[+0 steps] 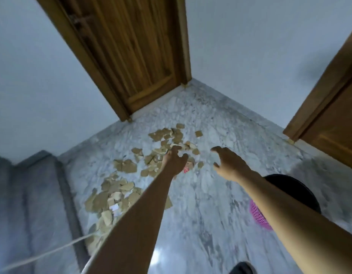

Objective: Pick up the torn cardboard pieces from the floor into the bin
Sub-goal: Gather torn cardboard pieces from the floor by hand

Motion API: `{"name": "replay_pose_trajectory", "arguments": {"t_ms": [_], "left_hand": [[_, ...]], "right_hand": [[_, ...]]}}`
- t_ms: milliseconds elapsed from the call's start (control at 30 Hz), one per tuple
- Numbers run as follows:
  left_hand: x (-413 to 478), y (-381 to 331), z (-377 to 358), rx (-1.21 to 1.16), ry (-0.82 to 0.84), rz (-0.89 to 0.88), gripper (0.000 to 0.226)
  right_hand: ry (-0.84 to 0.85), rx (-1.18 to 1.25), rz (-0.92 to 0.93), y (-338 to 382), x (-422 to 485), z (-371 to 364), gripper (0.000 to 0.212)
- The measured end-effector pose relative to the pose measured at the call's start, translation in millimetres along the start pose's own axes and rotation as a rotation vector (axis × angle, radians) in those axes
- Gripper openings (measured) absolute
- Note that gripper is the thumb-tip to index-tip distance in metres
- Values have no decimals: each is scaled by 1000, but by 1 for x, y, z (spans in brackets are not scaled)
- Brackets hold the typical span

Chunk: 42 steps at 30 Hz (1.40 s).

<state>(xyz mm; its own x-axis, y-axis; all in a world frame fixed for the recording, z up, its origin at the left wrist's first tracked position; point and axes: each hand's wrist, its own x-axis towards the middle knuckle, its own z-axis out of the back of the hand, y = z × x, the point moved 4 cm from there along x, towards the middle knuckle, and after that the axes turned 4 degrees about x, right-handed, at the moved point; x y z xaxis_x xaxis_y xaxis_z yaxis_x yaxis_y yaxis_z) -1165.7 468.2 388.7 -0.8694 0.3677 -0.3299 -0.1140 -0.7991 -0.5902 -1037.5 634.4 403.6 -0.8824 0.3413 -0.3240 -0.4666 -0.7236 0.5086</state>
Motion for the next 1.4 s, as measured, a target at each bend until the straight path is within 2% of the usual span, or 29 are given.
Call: {"name": "replay_pose_trajectory", "arguments": {"t_ms": [167, 300, 433, 667, 833, 1000, 1100, 1400], "left_hand": [[-46, 100, 103, -48, -142, 98, 42], [-78, 173, 162, -15, -212, 177, 44], [-94, 230, 192, -36, -247, 288, 45], [-86, 275, 220, -76, -339, 386, 44], [-63, 297, 215, -51, -324, 394, 44], [-14, 344, 180, -14, -251, 379, 46], [24, 392, 140, -13, -206, 389, 46], [154, 580, -32, -7, -88, 359, 50]], "right_hand": [[49, -96, 205, 133, 1, -46, 55], [139, -160, 315, 213, 0, -94, 54], [228, -184, 398, 263, 4, -134, 56], [267, -266, 508, 319, 39, -166, 56], [337, -309, 525, 327, 68, -195, 50], [358, -337, 488, 309, 116, -249, 41], [364, -307, 441, 283, 150, -305, 35], [463, -297, 323, 170, 265, -537, 38]]}}
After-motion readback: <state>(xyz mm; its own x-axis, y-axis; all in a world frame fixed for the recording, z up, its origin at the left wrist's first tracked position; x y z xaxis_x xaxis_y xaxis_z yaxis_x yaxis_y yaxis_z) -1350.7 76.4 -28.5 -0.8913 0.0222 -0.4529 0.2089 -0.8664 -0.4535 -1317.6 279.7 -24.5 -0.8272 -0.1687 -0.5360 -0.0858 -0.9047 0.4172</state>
